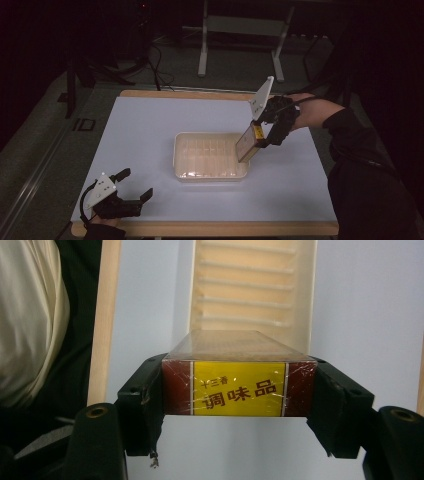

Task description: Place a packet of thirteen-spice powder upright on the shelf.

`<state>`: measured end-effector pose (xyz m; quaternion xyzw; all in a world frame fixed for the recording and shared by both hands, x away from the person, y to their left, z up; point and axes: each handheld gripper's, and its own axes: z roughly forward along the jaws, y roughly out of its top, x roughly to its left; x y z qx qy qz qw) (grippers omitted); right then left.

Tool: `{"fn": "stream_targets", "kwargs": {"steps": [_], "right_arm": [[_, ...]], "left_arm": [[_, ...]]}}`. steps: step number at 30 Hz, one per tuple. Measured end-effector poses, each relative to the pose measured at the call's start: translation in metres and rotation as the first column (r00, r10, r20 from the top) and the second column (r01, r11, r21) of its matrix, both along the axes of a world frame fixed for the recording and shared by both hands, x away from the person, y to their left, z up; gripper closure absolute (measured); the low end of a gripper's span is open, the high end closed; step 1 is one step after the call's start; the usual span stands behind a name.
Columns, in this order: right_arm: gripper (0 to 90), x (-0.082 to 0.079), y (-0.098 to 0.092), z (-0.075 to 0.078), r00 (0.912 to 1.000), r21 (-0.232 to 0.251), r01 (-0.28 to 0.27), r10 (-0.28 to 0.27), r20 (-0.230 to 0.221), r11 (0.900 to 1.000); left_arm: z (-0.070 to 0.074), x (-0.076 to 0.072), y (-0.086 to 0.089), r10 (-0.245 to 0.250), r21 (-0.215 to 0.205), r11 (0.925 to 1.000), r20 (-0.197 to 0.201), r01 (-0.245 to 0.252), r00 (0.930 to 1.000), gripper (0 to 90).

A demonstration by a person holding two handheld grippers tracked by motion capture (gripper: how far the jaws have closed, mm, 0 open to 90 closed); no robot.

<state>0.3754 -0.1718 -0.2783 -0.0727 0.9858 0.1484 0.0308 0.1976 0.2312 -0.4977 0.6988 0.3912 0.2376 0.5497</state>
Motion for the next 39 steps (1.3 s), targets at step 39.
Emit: {"fn": "stream_targets", "kwargs": {"steps": [39], "right_arm": [[32.1, 0.031, 0.073, -0.058, 0.9989, 0.202, -0.005, 0.014, -0.045, 0.979]], "left_arm": [[0.000, 0.000, 0.000, -0.016, 0.003, 0.9999, 0.005, 0.016, 0.9999, 0.1]]}}
